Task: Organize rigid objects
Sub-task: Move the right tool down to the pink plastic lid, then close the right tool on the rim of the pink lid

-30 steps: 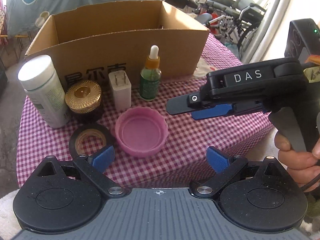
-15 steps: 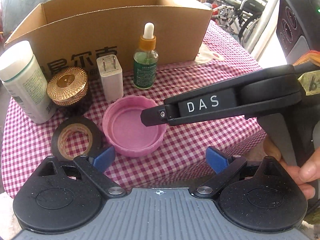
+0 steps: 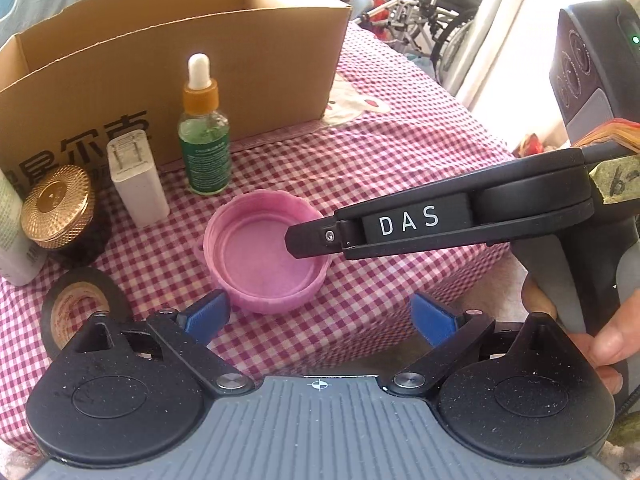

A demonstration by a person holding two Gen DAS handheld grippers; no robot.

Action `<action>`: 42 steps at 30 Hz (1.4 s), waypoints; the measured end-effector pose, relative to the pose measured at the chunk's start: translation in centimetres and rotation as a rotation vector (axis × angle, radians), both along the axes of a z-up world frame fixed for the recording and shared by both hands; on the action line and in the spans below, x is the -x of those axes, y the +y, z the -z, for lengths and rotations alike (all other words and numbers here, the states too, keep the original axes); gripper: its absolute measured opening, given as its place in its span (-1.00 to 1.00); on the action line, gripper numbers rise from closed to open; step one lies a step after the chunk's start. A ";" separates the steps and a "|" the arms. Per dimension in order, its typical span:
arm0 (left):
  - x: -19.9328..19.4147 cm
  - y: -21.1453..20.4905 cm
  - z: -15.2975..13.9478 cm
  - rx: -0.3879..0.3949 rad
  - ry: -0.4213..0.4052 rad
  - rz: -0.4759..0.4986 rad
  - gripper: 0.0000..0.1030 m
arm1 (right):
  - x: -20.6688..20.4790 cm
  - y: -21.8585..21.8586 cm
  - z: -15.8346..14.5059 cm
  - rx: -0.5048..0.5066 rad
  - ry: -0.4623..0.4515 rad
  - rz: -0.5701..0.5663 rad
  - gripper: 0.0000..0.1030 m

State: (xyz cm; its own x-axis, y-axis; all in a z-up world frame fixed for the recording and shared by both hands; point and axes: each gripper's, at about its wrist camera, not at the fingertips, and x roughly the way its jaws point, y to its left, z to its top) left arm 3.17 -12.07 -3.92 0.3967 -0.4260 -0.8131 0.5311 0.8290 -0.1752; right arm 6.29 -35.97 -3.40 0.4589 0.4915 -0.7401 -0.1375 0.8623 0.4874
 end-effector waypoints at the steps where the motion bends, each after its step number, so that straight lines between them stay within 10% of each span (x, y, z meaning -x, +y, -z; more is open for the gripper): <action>1: 0.1 -0.1 0.0 -0.005 -0.002 0.006 0.88 | 0.1 -0.2 0.1 -0.006 -0.001 0.006 -0.52; 14: 0.2 -1.1 0.3 -0.199 -0.132 0.010 0.62 | 0.4 -1.2 0.5 -0.054 -0.010 0.037 -0.52; 24: -0.6 -1.4 0.2 -0.185 -0.138 0.007 0.32 | 0.8 -1.3 0.4 -0.049 -0.014 0.049 -0.51; 42: -1.7 -2.0 0.5 -0.152 -0.126 0.008 0.43 | 0.6 -1.0 0.3 -0.021 -0.034 0.042 -0.48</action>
